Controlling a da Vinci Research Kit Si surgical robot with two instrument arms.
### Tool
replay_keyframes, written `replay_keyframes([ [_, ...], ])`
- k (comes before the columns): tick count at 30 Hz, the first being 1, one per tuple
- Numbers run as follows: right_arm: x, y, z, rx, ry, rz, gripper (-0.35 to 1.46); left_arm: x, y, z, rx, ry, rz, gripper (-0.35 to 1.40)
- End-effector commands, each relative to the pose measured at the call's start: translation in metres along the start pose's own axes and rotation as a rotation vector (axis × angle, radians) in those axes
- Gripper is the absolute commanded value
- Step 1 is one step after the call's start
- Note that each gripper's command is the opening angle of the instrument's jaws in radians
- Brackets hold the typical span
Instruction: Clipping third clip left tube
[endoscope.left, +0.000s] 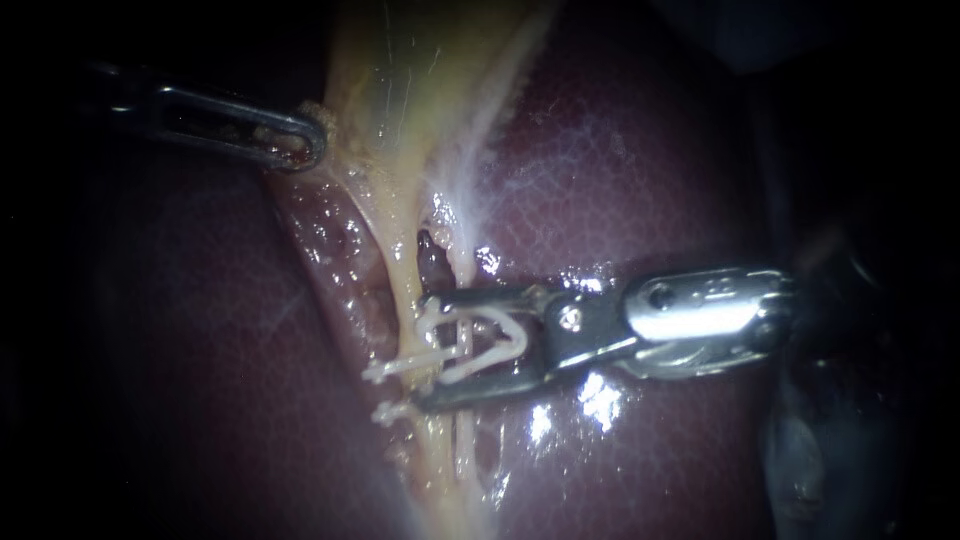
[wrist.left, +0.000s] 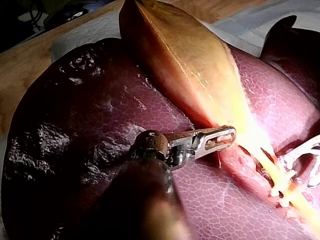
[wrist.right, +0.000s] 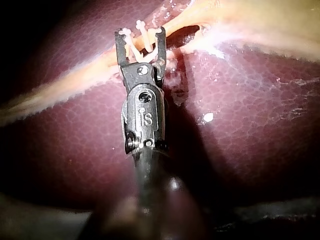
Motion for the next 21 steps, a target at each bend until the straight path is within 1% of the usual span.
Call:
replay_keyframes([
  [1,-0.0003,0.0003,-0.0001,0.0,0.002,0.006,0.47,0.0,0.0,0.0,0.0,0.0,0.0,-0.35],
  [6,-0.0019,0.0016,0.0003,-0.004,0.004,0.041,0.47,0.0001,0.0001,0.0001,0.0,0.0,0.001,-0.35],
  [10,-0.0034,0.0026,0.0011,0.007,0.01,0.08,0.47,0.0002,0.0002,0.0001,0.0,0.0,0.001,-0.35],
  [13,-0.0047,0.0039,0.0016,0.014,0.01,0.109,0.47,0.0002,0.0002,0.0001,0.0,0.0,0.002,-0.35],
  [17,-0.0065,0.0059,0.0019,0.023,0.016,0.152,0.47,0.0003,0.0002,0.0001,-0.001,0.0,0.002,-0.35],
  [21,-0.0072,0.0071,0.0025,0.049,0.028,0.201,0.47,0.0003,0.0002,0.0001,-0.001,0.0,0.002,-0.35],
])
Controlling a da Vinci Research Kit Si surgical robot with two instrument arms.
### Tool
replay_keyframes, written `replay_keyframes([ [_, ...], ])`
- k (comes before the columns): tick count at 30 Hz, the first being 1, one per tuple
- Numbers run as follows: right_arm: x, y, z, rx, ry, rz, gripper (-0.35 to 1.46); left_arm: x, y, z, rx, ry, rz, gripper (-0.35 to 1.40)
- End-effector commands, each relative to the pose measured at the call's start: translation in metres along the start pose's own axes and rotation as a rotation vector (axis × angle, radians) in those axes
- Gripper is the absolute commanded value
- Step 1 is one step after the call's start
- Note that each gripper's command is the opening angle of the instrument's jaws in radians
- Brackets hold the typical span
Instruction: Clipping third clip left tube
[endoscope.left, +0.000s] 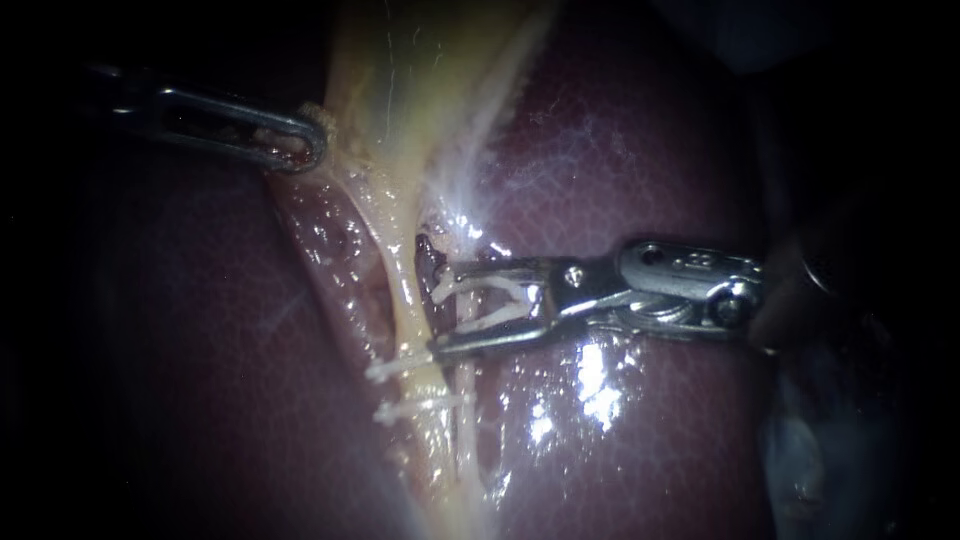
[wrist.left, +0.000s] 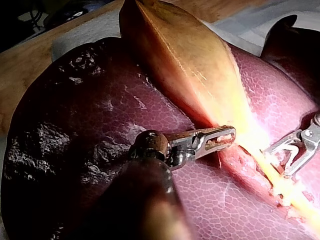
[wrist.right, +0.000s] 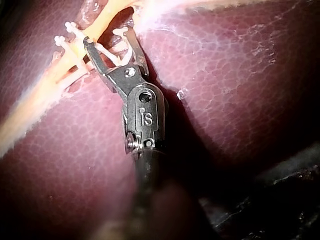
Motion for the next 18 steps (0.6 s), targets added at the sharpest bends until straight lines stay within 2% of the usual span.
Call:
replay_keyframes([
  [1,-0.0001,0.0,0.0002,0.011,0.005,0.013,0.47,0.0,0.0,0.0,-0.001,0.0,0.0,-0.35],
  [4,0.0001,0.0003,0.001,0.047,0.021,0.042,0.47,0.0,0.0,0.0,-0.001,0.0,0.0,-0.35],
  [11,0.0014,0.0002,0.0034,0.12,0.089,0.093,0.47,0.0,0.0,0.0,-0.001,0.0,0.0,-0.35],
  [14,0.0022,-0.0004,0.0039,0.135,0.113,0.098,0.47,0.0,0.0,0.0,-0.001,0.0,0.0,-0.35],
  [18,0.0043,-0.0019,0.0038,0.155,0.152,0.108,0.46,0.0,0.0,0.0,-0.001,0.0,0.0,-0.35],
])
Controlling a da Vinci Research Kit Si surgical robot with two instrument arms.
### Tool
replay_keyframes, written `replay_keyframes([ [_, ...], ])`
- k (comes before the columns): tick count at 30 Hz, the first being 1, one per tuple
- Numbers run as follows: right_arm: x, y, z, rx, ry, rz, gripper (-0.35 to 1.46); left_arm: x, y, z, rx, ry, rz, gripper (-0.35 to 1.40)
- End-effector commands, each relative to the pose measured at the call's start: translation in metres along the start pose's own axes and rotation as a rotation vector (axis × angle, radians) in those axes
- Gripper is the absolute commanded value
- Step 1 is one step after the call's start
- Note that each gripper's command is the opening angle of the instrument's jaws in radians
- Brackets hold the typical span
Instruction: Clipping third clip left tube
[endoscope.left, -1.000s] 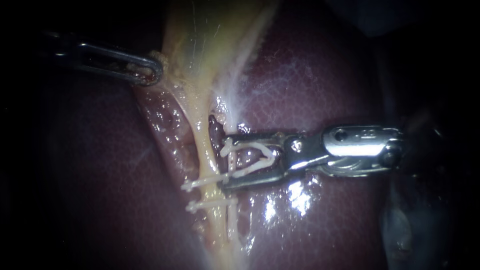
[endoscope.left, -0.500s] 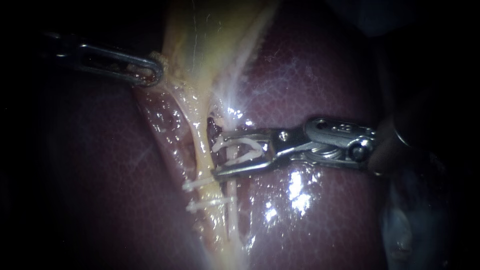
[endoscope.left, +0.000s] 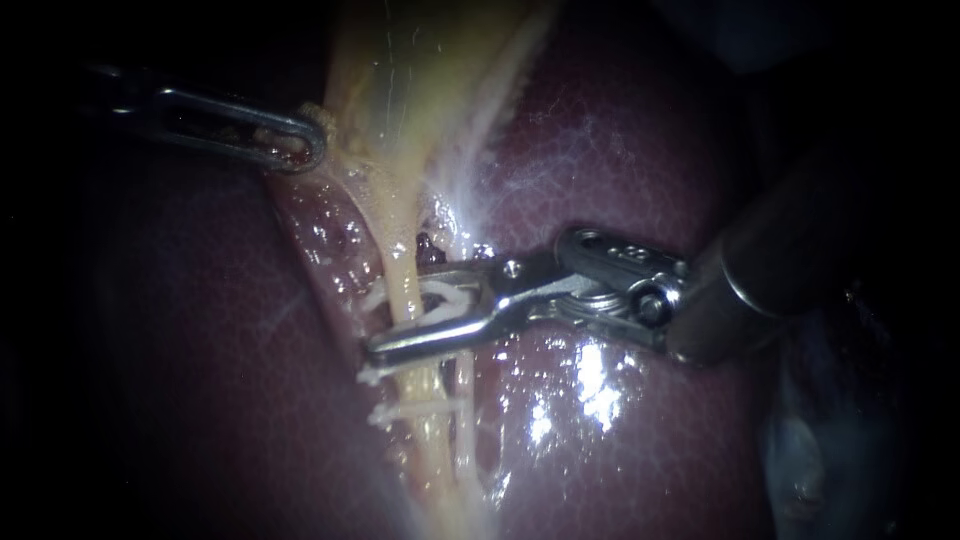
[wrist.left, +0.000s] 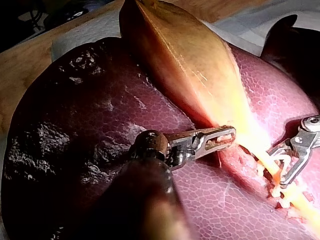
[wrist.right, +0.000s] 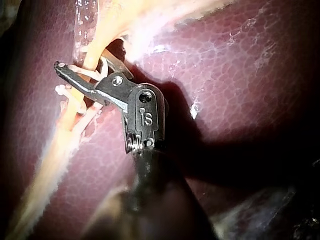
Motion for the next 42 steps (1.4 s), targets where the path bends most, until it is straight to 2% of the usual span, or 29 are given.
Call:
replay_keyframes([
  [1,0.0005,-0.0004,0.0001,0.005,0.01,0.002,0.46,0.0,0.0,0.0,0.0,0.0,0.0,-0.35],
  [4,0.0021,-0.0018,0.0003,0.022,0.044,0.008,0.46,0.0,0.0,0.0,0.0,0.0,0.0,-0.35],
  [7,0.0033,-0.0024,0.0005,0.03,0.063,0.013,0.46,0.0,0.0,0.0,0.0,0.0,0.0,-0.35],
  [13,0.0036,-0.0021,0.0002,0.032,0.07,0.016,0.39,0.0,0.0,0.0,0.0,0.0,0.0,-0.35],
  [19,0.0034,-0.0013,-0.0003,0.039,0.08,0.049,0.13,0.0,0.0,0.0,0.0,0.0,0.0,-0.35],
  [23,0.0033,-0.0013,-0.0004,0.044,0.081,0.049,-0.2,0.0,0.0,0.0001,0.0,0.0,0.0,-0.35],
  [26,0.0033,-0.0013,-0.0004,0.045,0.081,0.049,-0.35,0.0,0.0,0.0001,0.0,0.0,0.0,-0.35],
  [33,0.0033,-0.0014,-0.0005,0.059,0.074,0.107,-0.35,0.0,0.0,0.0001,0.0,0.0,0.0,-0.35],
  [42,0.0032,-0.0013,-0.0004,0.074,0.066,0.111,-0.35,0.0,0.0,0.0001,0.0,0.0,0.0,-0.35],
])
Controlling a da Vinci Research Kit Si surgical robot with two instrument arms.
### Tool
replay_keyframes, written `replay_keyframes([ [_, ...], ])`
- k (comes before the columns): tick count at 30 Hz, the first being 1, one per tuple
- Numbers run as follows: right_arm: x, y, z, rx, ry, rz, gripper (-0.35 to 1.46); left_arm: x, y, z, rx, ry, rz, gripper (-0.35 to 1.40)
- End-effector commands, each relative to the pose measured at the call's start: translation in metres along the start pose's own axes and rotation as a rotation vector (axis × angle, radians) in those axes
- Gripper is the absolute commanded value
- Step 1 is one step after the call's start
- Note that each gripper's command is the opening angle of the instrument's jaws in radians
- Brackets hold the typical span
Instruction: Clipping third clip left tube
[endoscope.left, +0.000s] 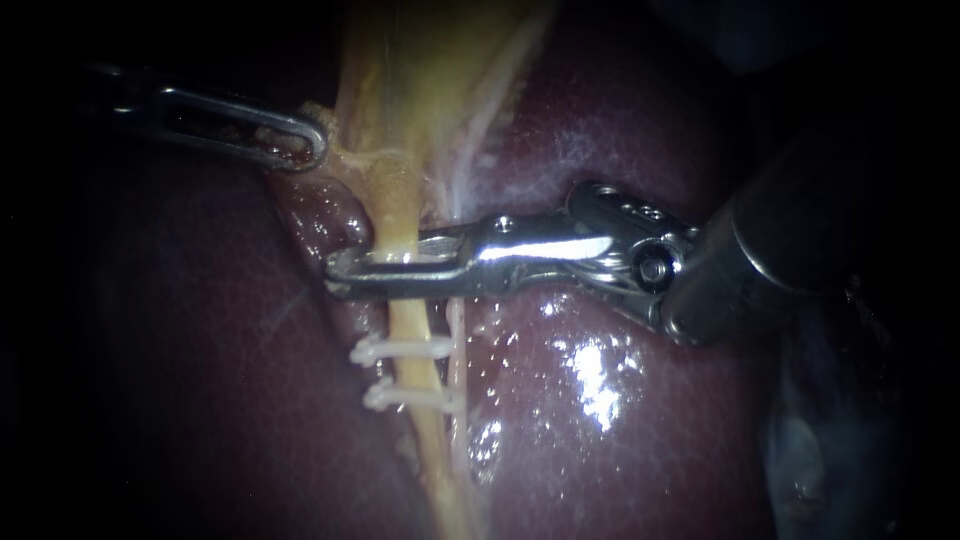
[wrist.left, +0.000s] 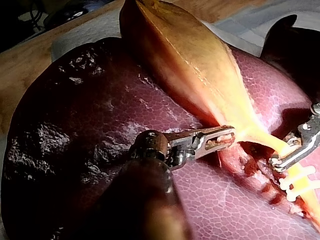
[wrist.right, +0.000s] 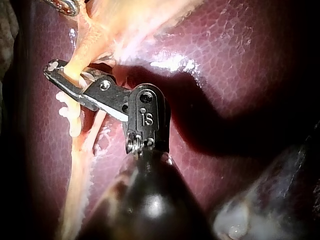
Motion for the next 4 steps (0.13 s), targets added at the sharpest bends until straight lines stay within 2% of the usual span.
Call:
replay_keyframes([
  [1,0.0,0.0001,0.0,0.001,-0.001,0.0,-0.35,0.0,0.0,0.0,0.0,0.0,0.0,-0.35],
  [4,-0.0003,0.0004,-0.0001,0.003,-0.003,0.01,-0.35,0.0,0.0,-0.0001,0.0,0.0,0.0,-0.35],
])
